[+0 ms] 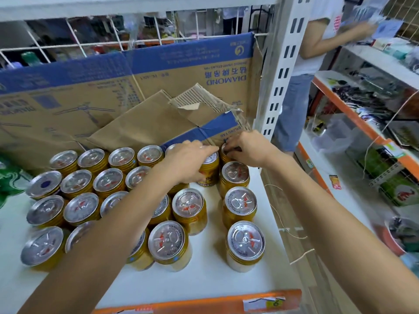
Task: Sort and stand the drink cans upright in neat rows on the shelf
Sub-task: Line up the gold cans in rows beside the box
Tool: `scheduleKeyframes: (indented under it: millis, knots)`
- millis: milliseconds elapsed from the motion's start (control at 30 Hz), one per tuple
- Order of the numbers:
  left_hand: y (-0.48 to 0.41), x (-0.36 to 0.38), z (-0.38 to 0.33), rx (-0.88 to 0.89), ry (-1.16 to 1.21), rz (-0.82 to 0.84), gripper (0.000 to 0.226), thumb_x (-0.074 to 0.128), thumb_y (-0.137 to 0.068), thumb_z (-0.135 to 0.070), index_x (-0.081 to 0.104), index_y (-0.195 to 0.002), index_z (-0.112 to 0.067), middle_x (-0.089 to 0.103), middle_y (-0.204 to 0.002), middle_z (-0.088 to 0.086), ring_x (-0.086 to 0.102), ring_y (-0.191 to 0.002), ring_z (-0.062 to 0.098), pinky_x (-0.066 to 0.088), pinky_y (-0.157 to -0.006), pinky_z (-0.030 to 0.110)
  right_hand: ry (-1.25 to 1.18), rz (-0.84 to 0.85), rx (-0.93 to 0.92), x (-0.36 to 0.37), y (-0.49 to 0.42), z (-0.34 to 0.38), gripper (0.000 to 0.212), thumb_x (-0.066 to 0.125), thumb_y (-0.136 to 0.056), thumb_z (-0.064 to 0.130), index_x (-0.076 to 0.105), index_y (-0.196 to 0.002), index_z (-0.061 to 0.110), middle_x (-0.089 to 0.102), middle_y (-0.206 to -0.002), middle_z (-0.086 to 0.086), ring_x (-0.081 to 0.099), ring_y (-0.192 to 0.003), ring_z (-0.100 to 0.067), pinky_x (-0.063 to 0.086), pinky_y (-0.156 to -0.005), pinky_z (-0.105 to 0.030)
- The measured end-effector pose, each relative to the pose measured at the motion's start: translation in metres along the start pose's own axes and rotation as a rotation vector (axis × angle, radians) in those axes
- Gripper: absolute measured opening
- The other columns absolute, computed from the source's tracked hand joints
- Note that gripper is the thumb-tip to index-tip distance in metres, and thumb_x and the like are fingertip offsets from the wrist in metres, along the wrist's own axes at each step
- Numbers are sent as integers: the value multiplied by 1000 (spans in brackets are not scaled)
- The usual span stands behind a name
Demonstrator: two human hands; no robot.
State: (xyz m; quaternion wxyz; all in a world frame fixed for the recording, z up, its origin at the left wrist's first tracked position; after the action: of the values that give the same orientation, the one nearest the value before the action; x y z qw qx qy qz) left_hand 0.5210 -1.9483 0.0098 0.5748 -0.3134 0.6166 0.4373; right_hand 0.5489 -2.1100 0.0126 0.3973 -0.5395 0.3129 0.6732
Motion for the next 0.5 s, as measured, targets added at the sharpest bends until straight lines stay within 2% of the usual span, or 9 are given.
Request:
scheduleKeyframes:
  millis: [67, 167, 300, 500]
  knots:
    - [0, -1, -1, -14, 3, -47, 80, 73, -81, -31, 27, -145, -34, 49, -136, 6, 47, -123, 29, 47, -95, 46, -10, -1, 4, -2, 1, 0, 26, 57, -89, 25, 71, -110, 26, 68, -115, 4, 60, -107, -25, 48, -91, -35]
    - [-1, -4, 1, -30, 47, -95, 64, 74, -81, -25, 39, -134, -23, 54, -131, 7, 52, -119, 29, 44, -92, 42, -29, 4, 12, -4, 0, 0, 25, 59, -89, 23, 71, -110, 25, 68, -115, 3, 59, -110, -23, 47, -93, -33]
    - [2, 3, -1, -96, -29, -139, 47, 68, -85, -16, 48, -127, -18, 45, -131, 10, 52, -114, 33, 47, -88, 47, -51, 6, 17, -4, 0, -1, 24, 59, -88, 21, 72, -109, 25, 68, -115, 5, 58, -112, -22, 46, -95, -35]
    - [4, 3, -4, -135, -145, -222, 43, 65, -88, -20, 53, -129, -22, 50, -116, 6, 53, -109, 28, 41, -91, 41, -46, 6, 6, -3, 2, 0, 26, 59, -89, 21, 71, -111, 25, 65, -121, 3, 57, -114, -24, 45, -97, -35]
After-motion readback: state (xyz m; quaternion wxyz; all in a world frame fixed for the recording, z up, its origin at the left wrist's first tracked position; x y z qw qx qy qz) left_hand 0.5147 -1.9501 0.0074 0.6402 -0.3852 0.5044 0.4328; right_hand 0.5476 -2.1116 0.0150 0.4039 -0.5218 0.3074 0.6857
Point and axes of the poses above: each hand's wrist, its own y-axis away from the middle knuckle, its own x-axis out of the palm, z = x × y, the point moved 3 cm from there along -y, towards the middle knuckle
